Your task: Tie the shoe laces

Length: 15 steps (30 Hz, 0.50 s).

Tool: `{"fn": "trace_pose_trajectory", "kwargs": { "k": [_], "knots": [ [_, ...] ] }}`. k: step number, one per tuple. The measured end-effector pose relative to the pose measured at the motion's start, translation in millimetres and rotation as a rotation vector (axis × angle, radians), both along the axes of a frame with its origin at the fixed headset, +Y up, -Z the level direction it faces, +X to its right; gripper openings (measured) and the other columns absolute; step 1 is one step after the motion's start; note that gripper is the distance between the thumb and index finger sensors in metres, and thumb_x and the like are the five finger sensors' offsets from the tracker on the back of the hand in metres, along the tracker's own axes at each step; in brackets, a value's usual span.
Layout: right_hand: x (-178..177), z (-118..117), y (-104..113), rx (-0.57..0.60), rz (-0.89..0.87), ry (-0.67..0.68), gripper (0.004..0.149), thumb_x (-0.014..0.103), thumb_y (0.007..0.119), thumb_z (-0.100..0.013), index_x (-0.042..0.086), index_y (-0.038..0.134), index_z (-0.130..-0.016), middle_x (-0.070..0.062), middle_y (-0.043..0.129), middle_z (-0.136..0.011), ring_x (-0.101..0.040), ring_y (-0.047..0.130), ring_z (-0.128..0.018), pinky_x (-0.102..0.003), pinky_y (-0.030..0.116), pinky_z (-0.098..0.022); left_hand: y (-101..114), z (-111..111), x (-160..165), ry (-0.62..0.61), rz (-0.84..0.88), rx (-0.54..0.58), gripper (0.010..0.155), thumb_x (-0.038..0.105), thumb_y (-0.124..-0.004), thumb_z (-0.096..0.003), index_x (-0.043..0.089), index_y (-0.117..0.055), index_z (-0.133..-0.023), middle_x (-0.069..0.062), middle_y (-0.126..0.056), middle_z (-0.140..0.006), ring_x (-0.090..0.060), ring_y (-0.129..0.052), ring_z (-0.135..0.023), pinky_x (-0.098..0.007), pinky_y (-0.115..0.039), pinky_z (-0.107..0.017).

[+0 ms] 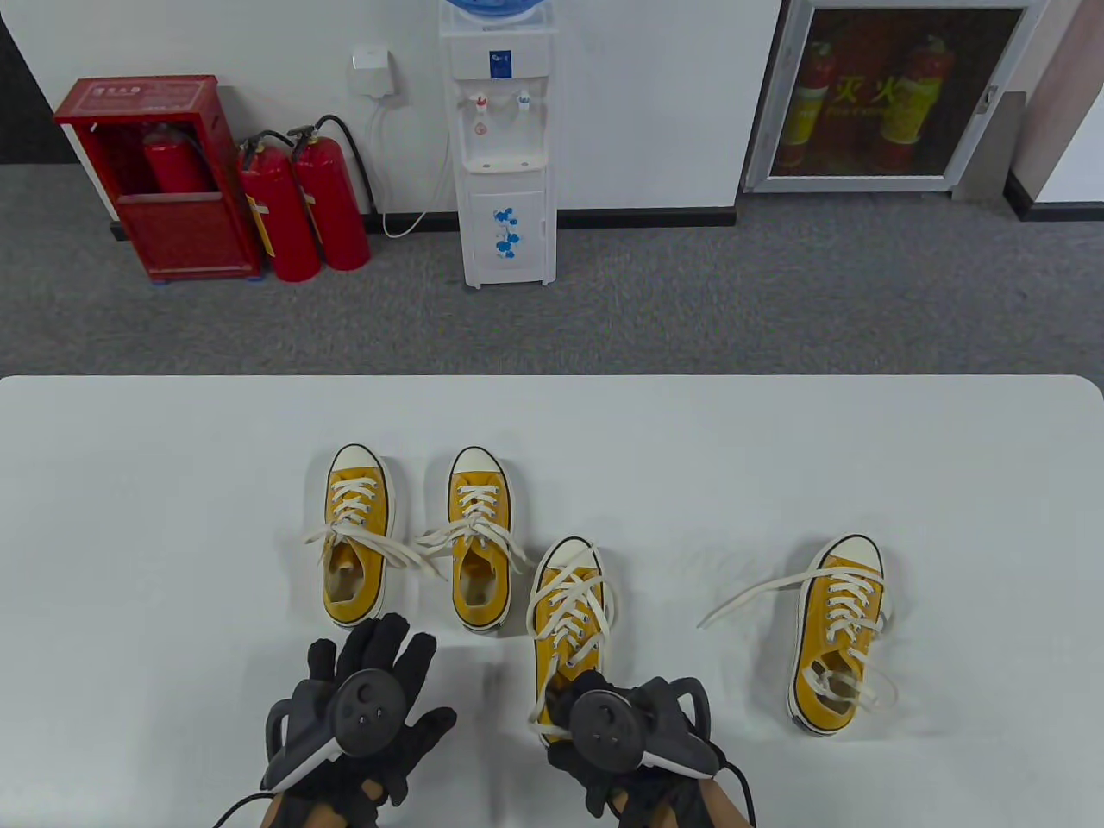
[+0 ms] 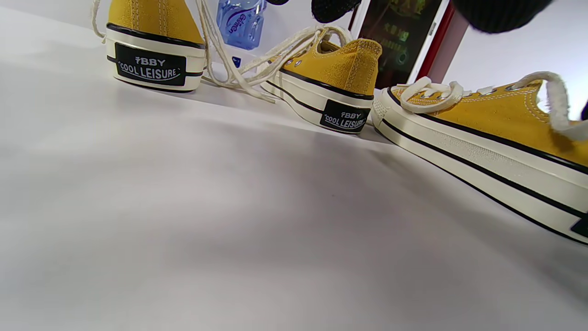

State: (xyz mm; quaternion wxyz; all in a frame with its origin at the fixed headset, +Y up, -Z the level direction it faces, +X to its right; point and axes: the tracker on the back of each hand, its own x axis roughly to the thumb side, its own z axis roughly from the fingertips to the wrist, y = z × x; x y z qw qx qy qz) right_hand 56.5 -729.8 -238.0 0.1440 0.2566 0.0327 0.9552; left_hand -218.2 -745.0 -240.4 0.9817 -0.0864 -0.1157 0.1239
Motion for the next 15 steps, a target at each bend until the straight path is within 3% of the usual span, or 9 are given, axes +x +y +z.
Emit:
{"fn": "trace_pose_trajectory", "kwargs": {
  "k": [8, 15],
  "knots": [
    [25.6, -2.9, 21.2, -0.134, -0.027, 0.010, 0.063, 0.055, 0.090, -0.038, 0.025, 0.084, -0.093, -0.008, 0.078, -0.098, -0.023, 0.105, -0.055, -0.049, 0.085, -0.045, 0.3, -0.4, -0.5, 0.003, 0.001, -0.004, 0.086, 0.071, -0.062, -0.0459, 0.031, -0.034, -0.117, -0.009, -0.017, -0.127, -0.044, -0.020, -0.119, -0.079, -0.011, -0.073],
    [51.4, -14.1, 46.2, -0.013, -0.221, -0.156, 0.054, 0.051, 0.080, -0.044, 0.021, 0.089, -0.089, -0.009, 0.083, -0.094, -0.028, 0.104, -0.057, -0.052, 0.082, -0.046, 0.1, -0.8, -0.8, 0.002, -0.001, -0.002, 0.086, 0.071, -0.063, -0.0458, 0.031, -0.034, -0.117, -0.009, -0.017, -0.127, -0.044, -0.020, -0.119, -0.079, -0.012, -0.073]
  ]
}}
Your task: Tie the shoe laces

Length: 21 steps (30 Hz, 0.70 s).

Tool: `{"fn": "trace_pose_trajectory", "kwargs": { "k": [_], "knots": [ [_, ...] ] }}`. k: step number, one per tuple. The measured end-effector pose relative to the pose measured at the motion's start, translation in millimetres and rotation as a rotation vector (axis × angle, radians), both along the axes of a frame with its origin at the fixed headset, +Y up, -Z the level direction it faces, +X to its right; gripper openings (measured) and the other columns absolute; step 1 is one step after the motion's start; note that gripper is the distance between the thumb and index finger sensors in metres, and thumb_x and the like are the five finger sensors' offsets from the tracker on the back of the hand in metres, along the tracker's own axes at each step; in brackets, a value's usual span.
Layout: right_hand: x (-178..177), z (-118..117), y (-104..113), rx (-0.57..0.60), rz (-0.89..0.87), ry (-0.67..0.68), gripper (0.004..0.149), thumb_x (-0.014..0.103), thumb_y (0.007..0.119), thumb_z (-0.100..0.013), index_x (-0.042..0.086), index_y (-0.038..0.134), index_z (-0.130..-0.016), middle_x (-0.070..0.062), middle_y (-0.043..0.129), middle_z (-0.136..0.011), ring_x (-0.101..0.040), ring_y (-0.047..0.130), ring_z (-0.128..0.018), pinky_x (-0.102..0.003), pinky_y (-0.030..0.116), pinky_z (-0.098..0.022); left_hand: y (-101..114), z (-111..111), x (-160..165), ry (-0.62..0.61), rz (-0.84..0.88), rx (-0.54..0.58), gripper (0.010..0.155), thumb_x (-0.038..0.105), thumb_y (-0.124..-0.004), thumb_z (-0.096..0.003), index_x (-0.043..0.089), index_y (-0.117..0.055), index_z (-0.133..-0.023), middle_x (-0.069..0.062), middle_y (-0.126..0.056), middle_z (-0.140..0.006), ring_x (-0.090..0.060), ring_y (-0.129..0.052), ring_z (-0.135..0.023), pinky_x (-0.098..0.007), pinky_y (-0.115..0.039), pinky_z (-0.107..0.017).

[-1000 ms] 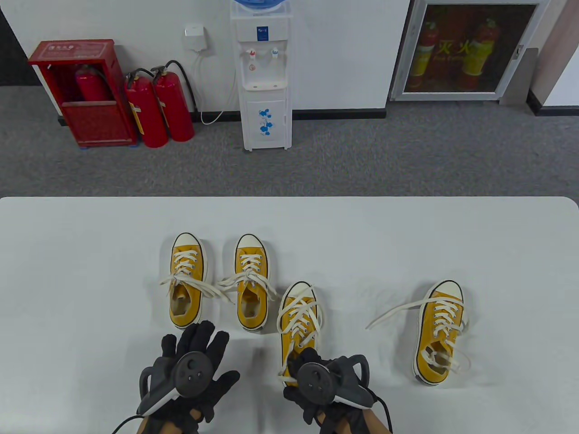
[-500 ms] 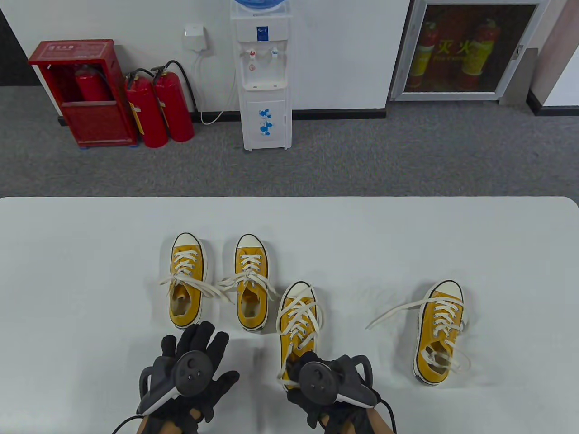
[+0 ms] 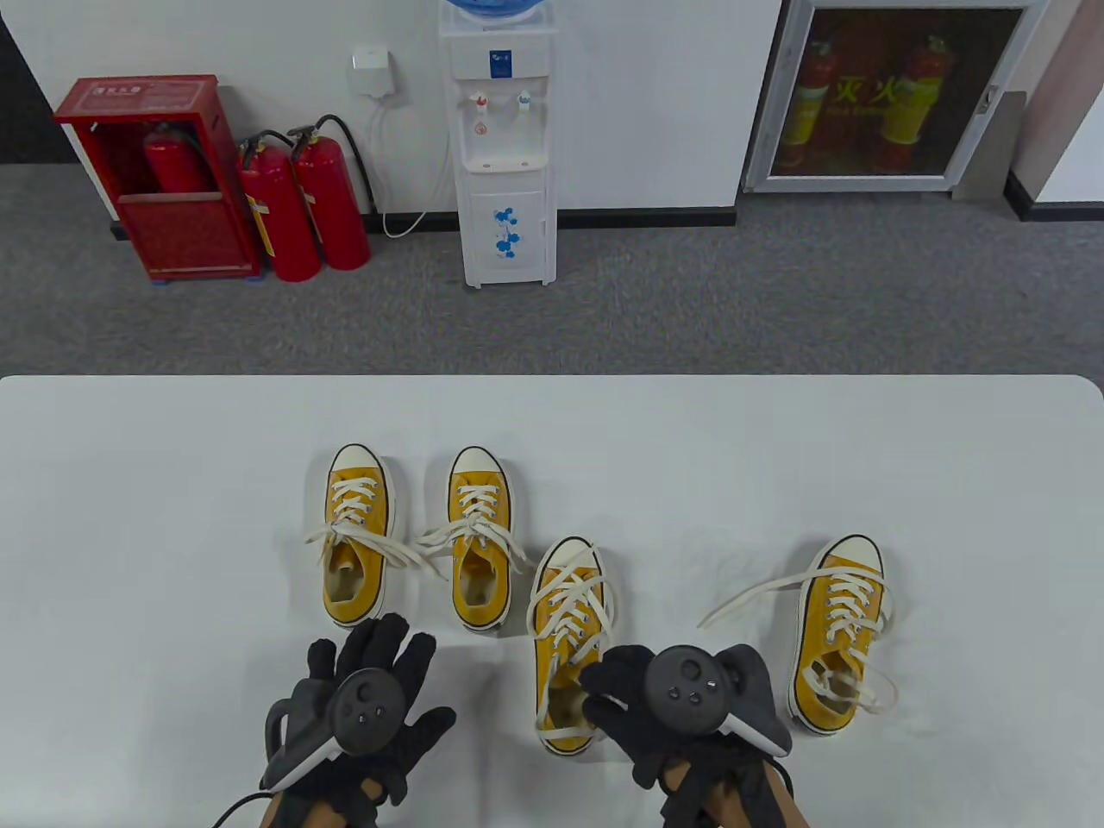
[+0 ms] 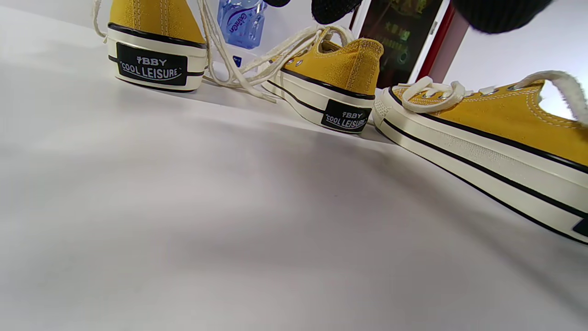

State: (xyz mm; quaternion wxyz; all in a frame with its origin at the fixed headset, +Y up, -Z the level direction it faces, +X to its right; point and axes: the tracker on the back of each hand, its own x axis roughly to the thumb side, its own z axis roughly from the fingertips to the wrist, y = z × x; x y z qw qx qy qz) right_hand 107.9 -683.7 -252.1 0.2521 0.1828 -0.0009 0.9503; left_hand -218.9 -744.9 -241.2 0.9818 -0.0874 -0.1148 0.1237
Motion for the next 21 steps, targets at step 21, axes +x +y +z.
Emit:
{"fn": "trace_pose_trajectory", "kwargs": {
  "k": [21],
  "knots": [
    [-41.0, -78.9, -22.4, -0.040, 0.158, -0.161, 0.049, 0.028, 0.085, -0.044, 0.036, 0.083, -0.093, -0.004, 0.044, -0.115, -0.043, 0.050, -0.107, -0.067, 0.047, -0.071, -0.7, -0.3, -0.6, 0.003, 0.001, -0.007, 0.086, 0.071, -0.063, -0.0459, 0.031, -0.034, -0.117, -0.009, -0.018, -0.127, -0.044, -0.020, -0.119, -0.079, -0.012, -0.073]
  ]
}}
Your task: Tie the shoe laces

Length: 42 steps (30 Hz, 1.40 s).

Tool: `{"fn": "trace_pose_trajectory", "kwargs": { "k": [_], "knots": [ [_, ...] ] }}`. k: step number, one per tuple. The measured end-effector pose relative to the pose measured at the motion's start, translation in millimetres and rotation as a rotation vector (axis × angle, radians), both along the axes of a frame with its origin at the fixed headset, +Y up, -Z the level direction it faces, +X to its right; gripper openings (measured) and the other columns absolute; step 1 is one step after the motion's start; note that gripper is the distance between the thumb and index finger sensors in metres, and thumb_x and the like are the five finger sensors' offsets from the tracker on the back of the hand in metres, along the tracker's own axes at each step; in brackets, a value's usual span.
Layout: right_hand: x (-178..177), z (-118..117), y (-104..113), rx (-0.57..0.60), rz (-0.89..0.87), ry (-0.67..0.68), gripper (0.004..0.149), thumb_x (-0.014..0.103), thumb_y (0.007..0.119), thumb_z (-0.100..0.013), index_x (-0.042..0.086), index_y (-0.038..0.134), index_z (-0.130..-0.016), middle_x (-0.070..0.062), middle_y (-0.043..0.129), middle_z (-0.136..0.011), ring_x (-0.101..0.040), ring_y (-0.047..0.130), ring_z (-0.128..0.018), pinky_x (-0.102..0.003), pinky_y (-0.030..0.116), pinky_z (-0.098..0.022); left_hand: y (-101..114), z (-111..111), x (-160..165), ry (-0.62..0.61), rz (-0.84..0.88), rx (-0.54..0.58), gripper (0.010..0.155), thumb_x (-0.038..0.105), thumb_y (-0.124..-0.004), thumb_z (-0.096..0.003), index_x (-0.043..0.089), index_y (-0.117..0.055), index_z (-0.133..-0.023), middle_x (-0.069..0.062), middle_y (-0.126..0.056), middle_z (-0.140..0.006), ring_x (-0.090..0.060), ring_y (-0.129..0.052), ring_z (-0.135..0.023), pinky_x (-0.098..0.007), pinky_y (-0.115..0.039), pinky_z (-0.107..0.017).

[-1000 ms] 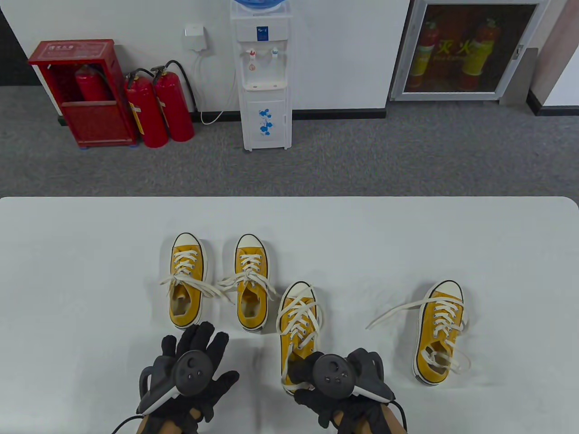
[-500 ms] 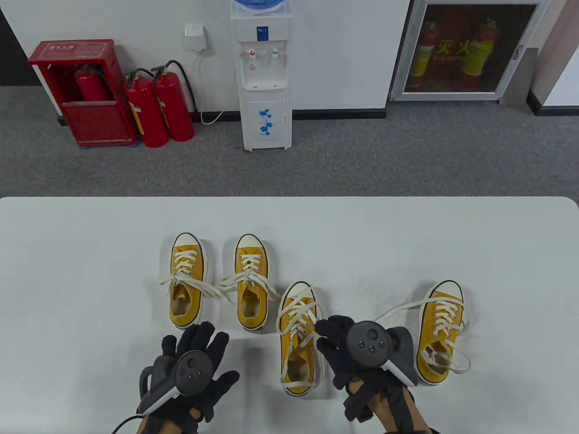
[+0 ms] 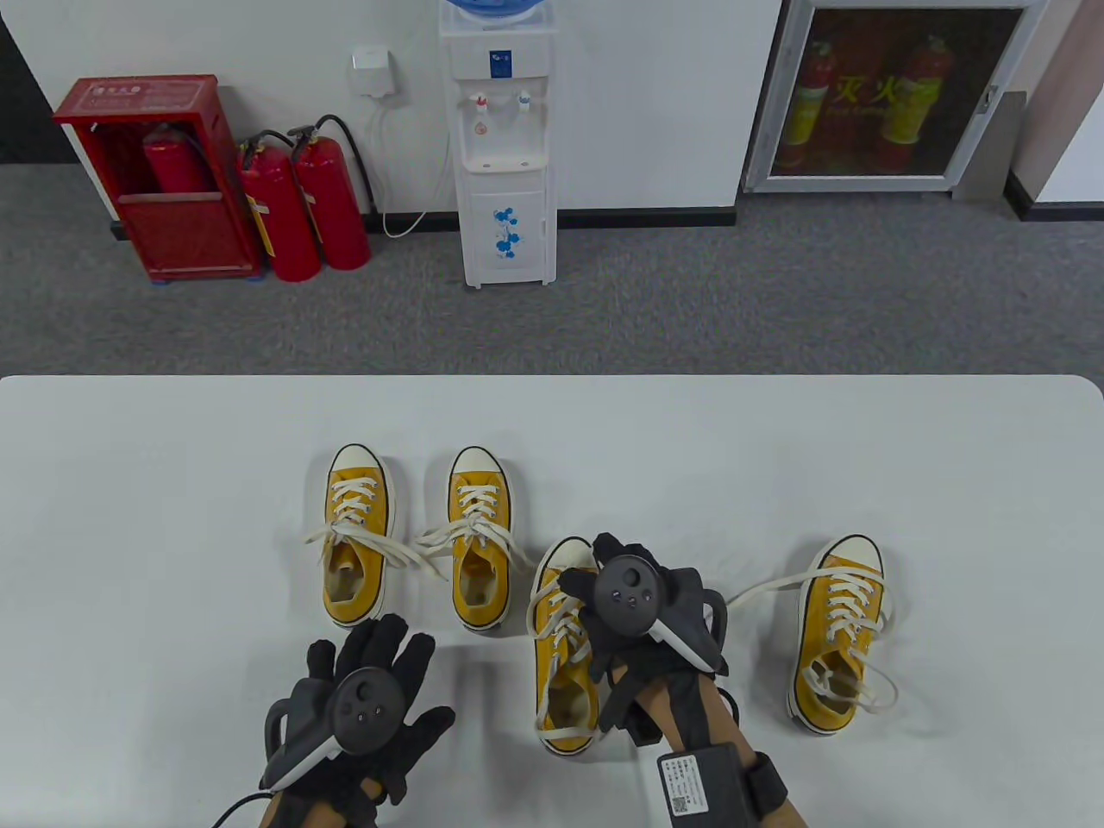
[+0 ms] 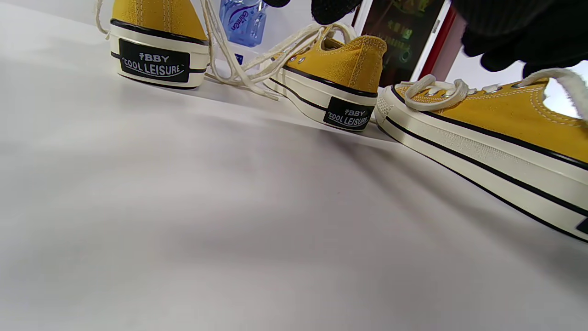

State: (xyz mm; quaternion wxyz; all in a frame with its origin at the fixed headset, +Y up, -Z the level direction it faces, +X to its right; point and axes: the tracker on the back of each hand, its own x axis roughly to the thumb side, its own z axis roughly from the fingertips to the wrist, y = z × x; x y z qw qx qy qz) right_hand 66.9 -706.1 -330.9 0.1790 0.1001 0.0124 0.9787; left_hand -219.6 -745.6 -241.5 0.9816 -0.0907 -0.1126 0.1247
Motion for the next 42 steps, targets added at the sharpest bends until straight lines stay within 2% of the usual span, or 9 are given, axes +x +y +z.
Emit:
{"fn": "trace_pose_trajectory", "kwargs": {
  "k": [8, 14, 17, 23, 28, 33, 38, 42],
  "knots": [
    [-5.9, -17.3, -20.1, -0.061, 0.050, 0.008, 0.048, 0.027, 0.090, -0.042, 0.036, 0.086, -0.089, -0.001, 0.040, -0.116, -0.042, 0.042, -0.110, -0.069, 0.040, -0.074, -0.2, -0.2, 0.0, 0.000, -0.001, -0.003, 0.086, 0.070, -0.063, -0.0459, 0.031, -0.034, -0.117, -0.009, -0.018, -0.127, -0.044, -0.020, -0.119, -0.079, -0.012, -0.073],
    [-2.5, -22.5, -26.1, -0.026, -0.017, -0.002, 0.038, 0.029, 0.093, -0.039, 0.032, 0.091, -0.077, -0.003, 0.053, -0.110, -0.041, 0.048, -0.109, -0.069, 0.041, -0.073, -0.3, -0.3, 0.3, -0.002, -0.002, -0.002, 0.086, 0.071, -0.063, -0.0459, 0.031, -0.034, -0.117, -0.009, -0.018, -0.127, -0.044, -0.020, -0.119, -0.079, -0.012, -0.073],
    [0.9, -22.3, -22.2, -0.018, -0.053, -0.005, 0.039, 0.030, 0.091, -0.039, 0.028, 0.090, -0.078, -0.004, 0.054, -0.109, -0.040, 0.048, -0.108, -0.070, 0.039, -0.073, -0.5, -0.3, 0.5, -0.002, -0.004, -0.004, 0.086, 0.070, -0.063, -0.0460, 0.031, -0.034, -0.117, -0.009, -0.018, -0.127, -0.044, -0.020, -0.119, -0.079, -0.012, -0.073],
    [19.2, -16.1, -0.5, -0.028, -0.320, -0.016, 0.042, 0.031, 0.084, -0.042, 0.020, 0.082, -0.083, -0.007, 0.059, -0.105, -0.042, 0.057, -0.104, -0.072, 0.040, -0.071, -0.5, -0.3, 0.6, -0.002, -0.001, -0.003, 0.085, 0.071, -0.062, -0.0460, 0.032, -0.034, -0.117, -0.009, -0.018, -0.127, -0.044, -0.020, -0.119, -0.079, -0.012, -0.073],
    [38.3, -6.9, 17.4, 0.006, -0.478, -0.028, 0.042, 0.032, 0.080, -0.044, 0.020, 0.077, -0.084, -0.006, 0.076, -0.096, -0.039, 0.083, -0.091, -0.069, 0.052, -0.068, -0.8, -0.4, 0.5, -0.002, 0.000, -0.004, 0.086, 0.071, -0.062, -0.0459, 0.031, -0.034, -0.117, -0.009, -0.017, -0.127, -0.044, -0.020, -0.119, -0.079, -0.012, -0.073],
    [62.3, 5.3, 25.9, 0.027, -0.616, -0.048, 0.043, 0.035, 0.077, -0.046, 0.018, 0.073, -0.085, -0.007, 0.080, -0.087, -0.031, 0.098, -0.074, -0.062, 0.067, -0.063, -1.1, -0.5, 0.2, -0.001, 0.005, -0.008, 0.086, 0.070, -0.063, -0.0460, 0.031, -0.034, -0.117, -0.009, -0.018, -0.127, -0.044, -0.020, -0.119, -0.079, -0.012, -0.073],
    [87.7, 18.3, 22.9, 0.044, -0.751, -0.108, 0.044, 0.037, 0.078, -0.046, 0.018, 0.072, -0.085, -0.003, 0.086, -0.075, -0.021, 0.107, -0.055, -0.055, 0.077, -0.057, -1.4, -0.4, 0.0, 0.001, 0.009, -0.015, 0.085, 0.070, -0.063, -0.0460, 0.031, -0.035, -0.117, -0.009, -0.019, -0.127, -0.044, -0.021, -0.119, -0.079, -0.012, -0.074],
    [104.5, 30.1, 8.2, 0.030, -0.875, -0.143, 0.044, 0.038, 0.079, -0.045, 0.019, 0.073, -0.085, -0.002, 0.088, -0.069, -0.015, 0.107, -0.044, -0.052, 0.080, -0.053, -1.5, -0.6, -0.5, 0.002, 0.015, -0.019, 0.085, 0.070, -0.063, -0.0460, 0.031, -0.035, -0.117, -0.010, -0.019, -0.127, -0.044, -0.022, -0.119, -0.079, -0.013, -0.074]
  ]
}}
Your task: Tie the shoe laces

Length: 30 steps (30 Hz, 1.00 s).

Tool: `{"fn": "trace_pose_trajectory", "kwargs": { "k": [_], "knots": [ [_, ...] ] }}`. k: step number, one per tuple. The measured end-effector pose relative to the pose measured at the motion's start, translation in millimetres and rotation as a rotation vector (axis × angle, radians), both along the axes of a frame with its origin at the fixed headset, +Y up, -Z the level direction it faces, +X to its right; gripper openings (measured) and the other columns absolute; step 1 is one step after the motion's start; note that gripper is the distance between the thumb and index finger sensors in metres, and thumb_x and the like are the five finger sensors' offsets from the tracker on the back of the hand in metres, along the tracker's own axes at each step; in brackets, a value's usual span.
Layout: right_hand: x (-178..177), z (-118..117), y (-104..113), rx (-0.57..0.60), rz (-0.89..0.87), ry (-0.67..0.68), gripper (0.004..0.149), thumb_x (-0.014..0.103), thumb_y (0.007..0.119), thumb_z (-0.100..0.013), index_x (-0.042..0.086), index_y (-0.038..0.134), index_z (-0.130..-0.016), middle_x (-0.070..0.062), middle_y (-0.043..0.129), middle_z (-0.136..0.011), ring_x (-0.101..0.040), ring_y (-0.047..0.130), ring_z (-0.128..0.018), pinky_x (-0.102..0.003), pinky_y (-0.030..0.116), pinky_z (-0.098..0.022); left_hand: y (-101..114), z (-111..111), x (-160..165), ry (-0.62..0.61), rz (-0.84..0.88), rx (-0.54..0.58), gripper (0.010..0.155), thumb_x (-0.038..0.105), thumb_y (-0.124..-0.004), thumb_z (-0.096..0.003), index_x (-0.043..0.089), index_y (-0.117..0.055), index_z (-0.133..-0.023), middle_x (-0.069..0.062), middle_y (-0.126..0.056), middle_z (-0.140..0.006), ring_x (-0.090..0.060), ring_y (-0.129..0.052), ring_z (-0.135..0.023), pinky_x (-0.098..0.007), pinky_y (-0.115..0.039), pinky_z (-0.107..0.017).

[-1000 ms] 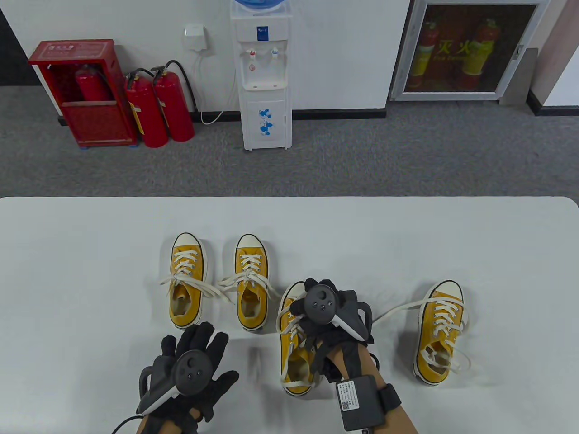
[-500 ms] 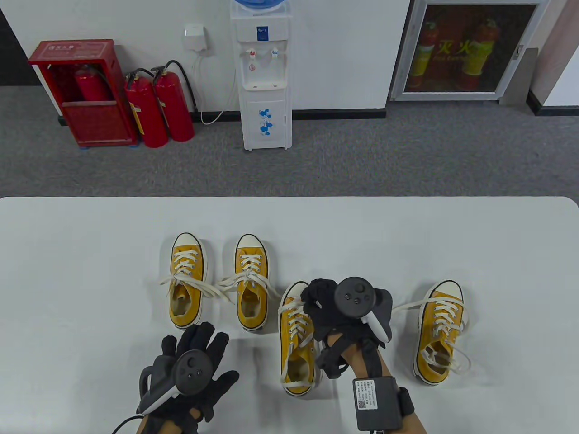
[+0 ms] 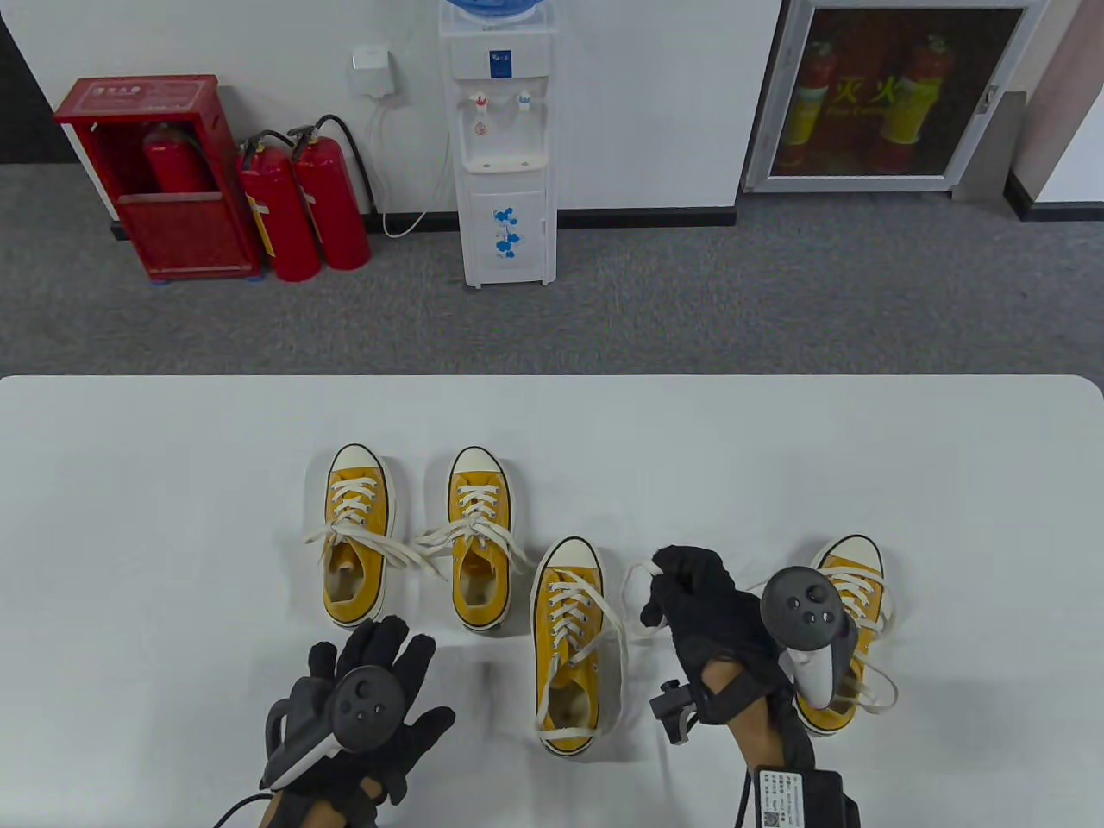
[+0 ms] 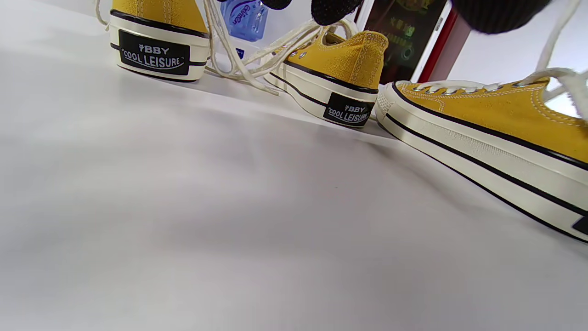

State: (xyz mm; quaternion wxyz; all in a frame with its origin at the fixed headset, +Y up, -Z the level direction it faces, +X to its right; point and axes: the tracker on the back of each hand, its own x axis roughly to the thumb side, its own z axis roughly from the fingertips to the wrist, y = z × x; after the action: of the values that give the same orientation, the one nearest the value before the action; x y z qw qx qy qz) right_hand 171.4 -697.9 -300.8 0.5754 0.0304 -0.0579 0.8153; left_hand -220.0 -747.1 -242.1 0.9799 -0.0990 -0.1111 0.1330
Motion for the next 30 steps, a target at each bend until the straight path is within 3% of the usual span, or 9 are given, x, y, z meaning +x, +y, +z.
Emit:
{"fn": "trace_pose_trajectory", "kwargs": {
  "k": [7, 12, 18, 21, 23, 27, 30],
  "knots": [
    [9.3, 11.2, -32.0, -0.081, -0.218, 0.007, 0.046, 0.036, 0.082, -0.046, 0.017, 0.074, -0.087, -0.002, 0.088, -0.070, -0.012, 0.103, -0.035, -0.050, 0.081, -0.051, 0.2, -0.1, -3.6, 0.010, 0.024, 0.004, 0.085, 0.070, -0.063, -0.0460, 0.031, -0.036, -0.116, -0.010, -0.022, -0.126, -0.044, -0.023, -0.119, -0.079, -0.014, -0.074],
    [8.3, 10.9, -37.4, -0.086, -0.205, 0.001, 0.050, 0.036, 0.083, -0.046, 0.016, 0.073, -0.090, -0.002, 0.088, -0.068, -0.010, 0.103, -0.031, -0.049, 0.082, -0.049, 2.4, 1.8, 0.4, -0.012, 0.015, 0.024, 0.085, 0.070, -0.063, -0.0459, 0.031, -0.036, -0.116, -0.009, -0.023, -0.126, -0.043, -0.025, -0.119, -0.079, -0.016, -0.075],
    [6.8, 11.9, -38.1, -0.090, -0.193, 0.008, 0.052, 0.036, 0.082, -0.046, 0.016, 0.071, -0.093, -0.001, 0.088, -0.069, -0.010, 0.102, -0.031, -0.049, 0.082, -0.049, 19.2, 8.5, 10.9, -0.061, 0.128, 0.099, 0.084, 0.070, -0.066, -0.0452, 0.034, -0.037, -0.115, -0.007, -0.024, -0.127, -0.041, -0.035, -0.120, -0.077, -0.025, -0.078],
    [8.3, 12.0, -37.7, -0.090, -0.200, -0.011, 0.052, 0.036, 0.082, -0.046, 0.016, 0.072, -0.093, -0.001, 0.088, -0.069, -0.009, 0.102, -0.031, -0.049, 0.082, -0.049, 34.6, 10.7, 24.2, -0.109, 0.199, 0.126, 0.083, 0.069, -0.069, -0.0449, 0.035, -0.042, -0.115, -0.008, -0.030, -0.127, -0.039, -0.054, -0.116, -0.073, -0.041, -0.080],
    [9.2, 11.9, -38.7, -0.096, -0.204, -0.009, 0.052, 0.036, 0.081, -0.046, 0.016, 0.071, -0.093, -0.001, 0.088, -0.070, -0.009, 0.102, -0.031, -0.049, 0.082, -0.049, 43.0, 10.3, 36.8, -0.172, 0.222, 0.160, 0.081, 0.068, -0.073, -0.0448, 0.033, -0.047, -0.114, -0.011, -0.042, -0.124, -0.037, -0.072, -0.104, -0.069, -0.055, -0.075],
    [9.6, 12.1, -39.3, -0.102, -0.207, -0.012, 0.052, 0.035, 0.081, -0.046, 0.016, 0.071, -0.093, -0.001, 0.088, -0.070, -0.009, 0.102, -0.031, -0.049, 0.082, -0.049, 51.0, 7.7, 69.6, -0.246, 0.210, 0.136, 0.079, 0.067, -0.078, -0.0437, 0.035, -0.054, -0.112, -0.009, -0.051, -0.121, -0.035, -0.079, -0.096, -0.067, -0.059, -0.074],
    [9.1, 12.4, -39.5, -0.107, -0.201, -0.008, 0.052, 0.035, 0.081, -0.046, 0.016, 0.071, -0.093, -0.001, 0.088, -0.070, -0.010, 0.102, -0.031, -0.049, 0.082, -0.049, 50.6, 4.8, 96.3, -0.309, 0.125, 0.113, 0.077, 0.067, -0.080, -0.0430, 0.037, -0.058, -0.111, -0.008, -0.052, -0.121, -0.037, -0.074, -0.100, -0.069, -0.053, -0.076]
  ]
}}
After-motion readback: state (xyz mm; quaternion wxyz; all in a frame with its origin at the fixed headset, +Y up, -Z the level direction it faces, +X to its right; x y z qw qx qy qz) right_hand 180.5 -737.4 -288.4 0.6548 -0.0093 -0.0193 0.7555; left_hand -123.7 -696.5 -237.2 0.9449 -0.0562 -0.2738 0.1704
